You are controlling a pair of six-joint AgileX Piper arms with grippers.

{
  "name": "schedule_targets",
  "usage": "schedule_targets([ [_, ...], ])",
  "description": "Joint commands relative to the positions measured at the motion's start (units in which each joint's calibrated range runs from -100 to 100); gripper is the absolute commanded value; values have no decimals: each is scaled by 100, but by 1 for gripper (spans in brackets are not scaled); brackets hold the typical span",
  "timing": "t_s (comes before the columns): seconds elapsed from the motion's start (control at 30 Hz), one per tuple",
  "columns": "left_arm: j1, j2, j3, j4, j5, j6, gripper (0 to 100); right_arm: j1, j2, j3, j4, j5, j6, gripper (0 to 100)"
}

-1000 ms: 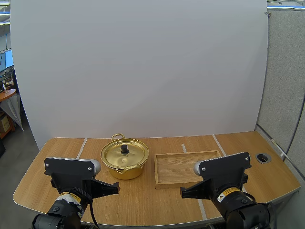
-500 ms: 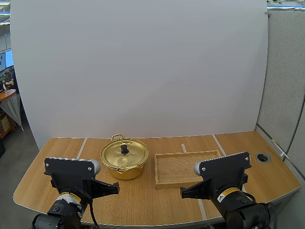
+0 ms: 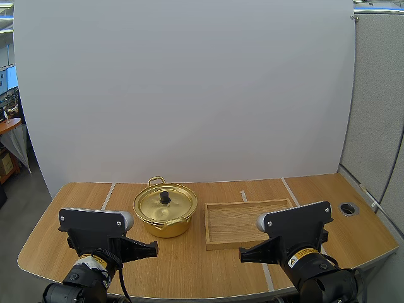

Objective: Open the pot, put the pineapple inside, and close it

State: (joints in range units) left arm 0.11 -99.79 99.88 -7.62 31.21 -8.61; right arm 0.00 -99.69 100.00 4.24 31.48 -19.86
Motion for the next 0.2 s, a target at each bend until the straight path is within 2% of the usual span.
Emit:
schedule_targets([
  [0.0,4,-21,12,1,-54,-68,0,-17,-31,0,10,4,16,0],
  [0.17,4,-21,12,1,-54,-68,0,-17,-31,0,10,4,16,0],
])
